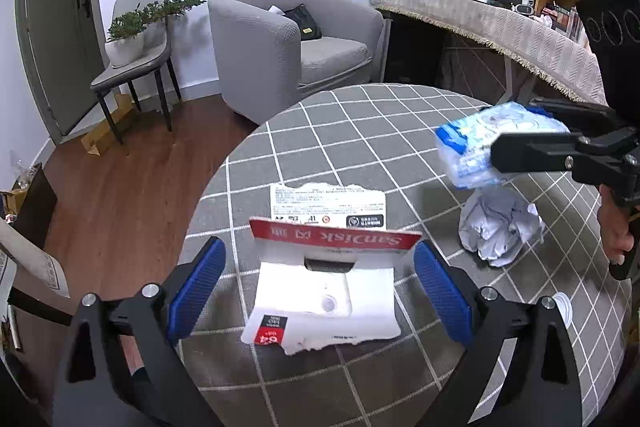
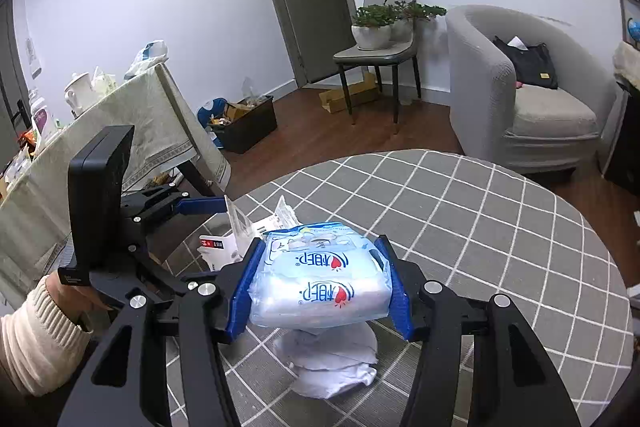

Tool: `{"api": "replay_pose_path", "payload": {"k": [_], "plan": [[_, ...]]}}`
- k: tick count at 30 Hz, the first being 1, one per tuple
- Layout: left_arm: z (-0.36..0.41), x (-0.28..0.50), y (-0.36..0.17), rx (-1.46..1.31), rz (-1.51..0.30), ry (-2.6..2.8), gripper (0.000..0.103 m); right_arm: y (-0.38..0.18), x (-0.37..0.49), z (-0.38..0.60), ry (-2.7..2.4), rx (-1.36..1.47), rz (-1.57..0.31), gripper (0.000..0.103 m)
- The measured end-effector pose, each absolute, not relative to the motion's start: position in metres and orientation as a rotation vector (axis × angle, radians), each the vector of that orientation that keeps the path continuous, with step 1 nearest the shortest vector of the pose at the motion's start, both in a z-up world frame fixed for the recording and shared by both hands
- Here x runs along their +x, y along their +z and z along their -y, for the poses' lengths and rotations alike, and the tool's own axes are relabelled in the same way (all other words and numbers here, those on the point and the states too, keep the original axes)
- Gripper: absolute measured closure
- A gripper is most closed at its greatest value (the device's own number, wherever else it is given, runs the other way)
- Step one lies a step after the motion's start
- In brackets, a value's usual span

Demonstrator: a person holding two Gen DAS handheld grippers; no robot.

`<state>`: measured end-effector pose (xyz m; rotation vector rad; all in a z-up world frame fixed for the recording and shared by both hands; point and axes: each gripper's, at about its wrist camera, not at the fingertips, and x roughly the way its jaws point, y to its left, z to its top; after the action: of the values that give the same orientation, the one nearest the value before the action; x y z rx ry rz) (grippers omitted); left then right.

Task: Collect trash
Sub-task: 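Grasp the SanDisk card packaging with the left tool while the right tool grasps the blue-white tissue pack, then carry the SanDisk packaging and tissue pack over the teal bin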

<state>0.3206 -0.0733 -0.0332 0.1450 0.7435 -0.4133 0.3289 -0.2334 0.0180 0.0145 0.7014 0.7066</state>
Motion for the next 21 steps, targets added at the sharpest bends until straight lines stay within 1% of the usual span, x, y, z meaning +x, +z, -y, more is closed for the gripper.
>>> {"api": "replay_pose_path", "payload": {"k": [5, 8, 10, 12, 21], "plan": [[0.080, 0.324, -0.031, 0.154, -0.741, -0.398, 0.006, 0.016, 0.330, 0.239, 0.695, 0.024, -0.707, 0.046], [0.089, 0.327, -0.035, 0.202, -0.771, -0.392, 0.007, 0.016, 0.330, 0.243, 0.685, 0.030, -0.706, 0.046], [0.090, 0.327, -0.037, 0.212, -0.781, -0.390, 0.011, 0.017, 0.329, 0.245, 0.674, 0.044, -0.704, 0.046], [0.089, 0.330, -0.040, 0.196, -0.807, -0.398, 0.025, 0.018, 0.330, 0.245, 0.666, 0.063, -0.706, 0.046], [0.085, 0.325, -0.041, 0.156, -0.815, -0.400, 0.026, 0.026, 0.329, 0.234, 0.650, 0.060, -0.703, 0.046]]}}
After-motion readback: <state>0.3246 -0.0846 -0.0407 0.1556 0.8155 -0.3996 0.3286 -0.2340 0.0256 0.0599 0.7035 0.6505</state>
